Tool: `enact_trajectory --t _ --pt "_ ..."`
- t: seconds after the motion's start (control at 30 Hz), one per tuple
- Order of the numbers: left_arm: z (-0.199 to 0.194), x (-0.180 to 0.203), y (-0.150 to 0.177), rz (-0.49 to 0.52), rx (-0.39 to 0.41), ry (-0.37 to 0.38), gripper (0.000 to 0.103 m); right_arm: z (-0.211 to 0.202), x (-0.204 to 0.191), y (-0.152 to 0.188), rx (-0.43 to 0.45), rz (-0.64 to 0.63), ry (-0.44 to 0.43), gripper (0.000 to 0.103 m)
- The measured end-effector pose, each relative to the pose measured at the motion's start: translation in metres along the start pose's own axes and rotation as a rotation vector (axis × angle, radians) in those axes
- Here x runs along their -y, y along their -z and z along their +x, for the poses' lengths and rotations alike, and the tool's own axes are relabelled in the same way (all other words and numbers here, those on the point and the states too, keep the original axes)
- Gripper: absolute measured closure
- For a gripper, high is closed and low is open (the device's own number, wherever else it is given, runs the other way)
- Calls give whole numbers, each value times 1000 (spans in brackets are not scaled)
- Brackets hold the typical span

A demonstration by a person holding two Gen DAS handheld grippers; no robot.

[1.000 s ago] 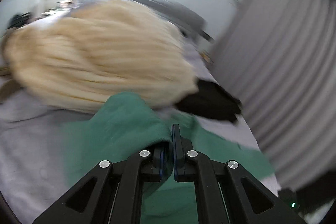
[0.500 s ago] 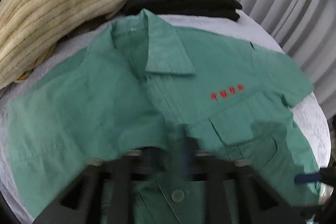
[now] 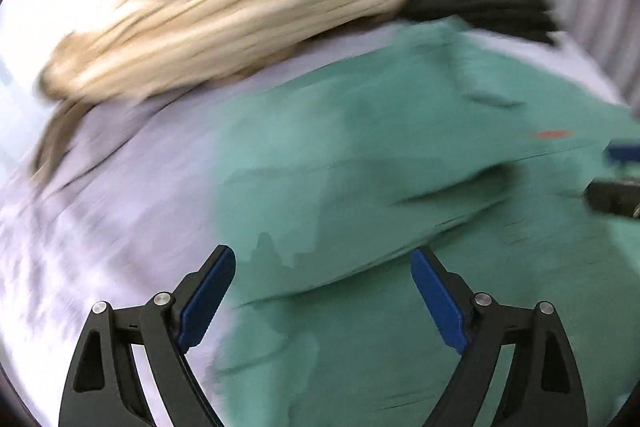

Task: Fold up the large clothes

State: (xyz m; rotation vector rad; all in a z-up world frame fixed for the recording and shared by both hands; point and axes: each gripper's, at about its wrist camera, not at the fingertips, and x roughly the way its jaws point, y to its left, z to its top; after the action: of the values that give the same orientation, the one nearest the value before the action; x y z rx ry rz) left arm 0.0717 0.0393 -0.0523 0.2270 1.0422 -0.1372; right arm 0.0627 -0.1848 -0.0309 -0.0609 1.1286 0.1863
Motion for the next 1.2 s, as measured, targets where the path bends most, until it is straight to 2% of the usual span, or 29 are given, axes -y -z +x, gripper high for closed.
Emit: enact_trajectory --t 0.1,0.17,0.27,0.3,0.33,0.37,0.4,0.47,0.6,0.63,0.7,0.73,0.83,1.07,1.13,1.17,1.2 --pt "28 -25 13 -28 -88 -85 13 35 -40 -20 8 -171 109 0" --pt "38 -28 15 -32 -92 -104 13 55 -54 -25 -2 -243 182 0" --pt "45 -32 14 -55 -69 -120 13 77 -58 -32 -11 -271 271 0" --pt "46 -32 12 -65 -59 -128 13 82 -59 -36 -2 -280 316 8" --pt "48 -35 12 -76 -52 -136 13 81 -60 -37 11 -284 338 23" --pt "50 -36 10 -89 -48 -141 13 84 -60 -40 17 -282 339 90" --pt "50 -39 10 -103 -47 -144 13 80 -53 -45 20 -242 331 98" --pt "50 -50 12 -145 -46 -142 13 61 -30 -51 78 -98 238 98" --pt "50 -62 16 -174 -45 -137 13 23 46 -36 180 349 -17 98" --pt "52 -64 16 -177 -48 -160 13 21 70 -22 184 497 -79 98" --pt "55 -69 17 -196 -55 -135 13 31 105 3 167 728 -225 93" --pt "55 -69 17 -200 -58 -130 13 42 123 24 138 873 -329 92" --pt "57 -67 16 -178 -52 -141 13 57 145 66 119 1103 -463 91" --pt "58 -82 17 -254 -68 -80 9 64 180 115 235 1461 -702 91" --pt "60 -89 18 -301 -82 -50 9 63 188 125 290 1558 -764 82" --pt "60 -91 19 -317 -87 -39 9 60 192 129 305 1592 -779 66" --pt "61 -93 20 -328 -91 -29 9 58 194 129 298 1602 -771 56"
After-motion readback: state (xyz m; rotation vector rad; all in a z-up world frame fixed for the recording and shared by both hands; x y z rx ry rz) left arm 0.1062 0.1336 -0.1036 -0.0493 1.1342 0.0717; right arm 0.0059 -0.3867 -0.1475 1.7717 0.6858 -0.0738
